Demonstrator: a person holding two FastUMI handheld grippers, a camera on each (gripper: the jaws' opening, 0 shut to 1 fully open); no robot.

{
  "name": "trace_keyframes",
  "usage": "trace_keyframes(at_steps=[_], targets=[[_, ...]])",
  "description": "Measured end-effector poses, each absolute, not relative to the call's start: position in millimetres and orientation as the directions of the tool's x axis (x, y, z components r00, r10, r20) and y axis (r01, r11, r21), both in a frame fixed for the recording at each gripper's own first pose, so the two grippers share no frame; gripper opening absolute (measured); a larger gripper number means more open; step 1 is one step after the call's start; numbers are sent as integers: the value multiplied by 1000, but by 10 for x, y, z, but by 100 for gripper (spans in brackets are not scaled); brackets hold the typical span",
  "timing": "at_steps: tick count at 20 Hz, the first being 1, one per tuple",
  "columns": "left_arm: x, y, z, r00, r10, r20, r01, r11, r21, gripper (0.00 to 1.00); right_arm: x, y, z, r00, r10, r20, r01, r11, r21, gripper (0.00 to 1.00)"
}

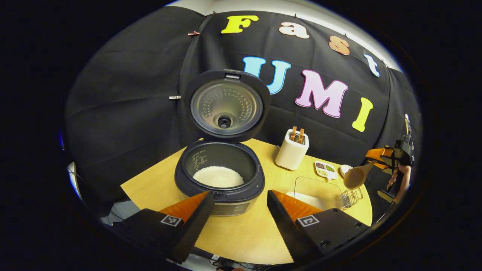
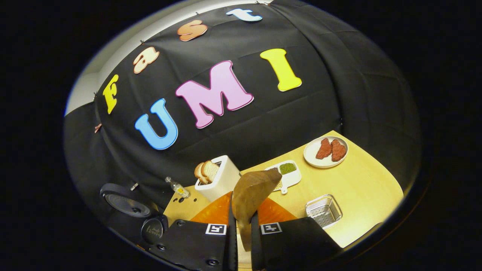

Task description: Close the left gripper, press the button to open the rice cooker; take a wooden spoon from the chopstick holder with the right hand, scoop a spoonful of rice and pour it into the rice cooker, then put the wooden spoon back into the chopstick holder.

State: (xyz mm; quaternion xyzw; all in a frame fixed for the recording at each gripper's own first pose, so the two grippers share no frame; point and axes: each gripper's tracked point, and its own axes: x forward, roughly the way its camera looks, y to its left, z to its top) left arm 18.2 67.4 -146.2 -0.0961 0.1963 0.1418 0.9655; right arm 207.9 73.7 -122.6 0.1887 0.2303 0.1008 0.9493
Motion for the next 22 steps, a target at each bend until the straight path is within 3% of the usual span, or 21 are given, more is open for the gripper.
trace_keyframes(at_steps=[1, 2, 7, 14, 22], targets=[[166, 709, -1487, 881, 237, -410, -315, 940, -133, 92, 2047, 840, -1314, 866, 289, -409, -124, 915, 383, 18], [141, 751, -1495, 878, 239, -414, -319, 938, -137, 95, 2028, 929, -1409, 859, 296, -418, -146, 923, 356, 18], [-12, 846, -1658, 863, 249, -440, -339, 930, -139, 92, 1963, 1163, -1904, 838, 291, -461, -233, 956, 179, 18], [-174, 882, -1863, 839, 251, -483, -359, 922, -143, 95, 1949, 1166, -2421, 833, 236, -500, -251, 967, 39, 18], [-117, 928, -1836, 844, 250, -475, -357, 922, -151, 95, 1662, 1537, -2635, 779, 285, -558, -241, 958, 153, 18]])
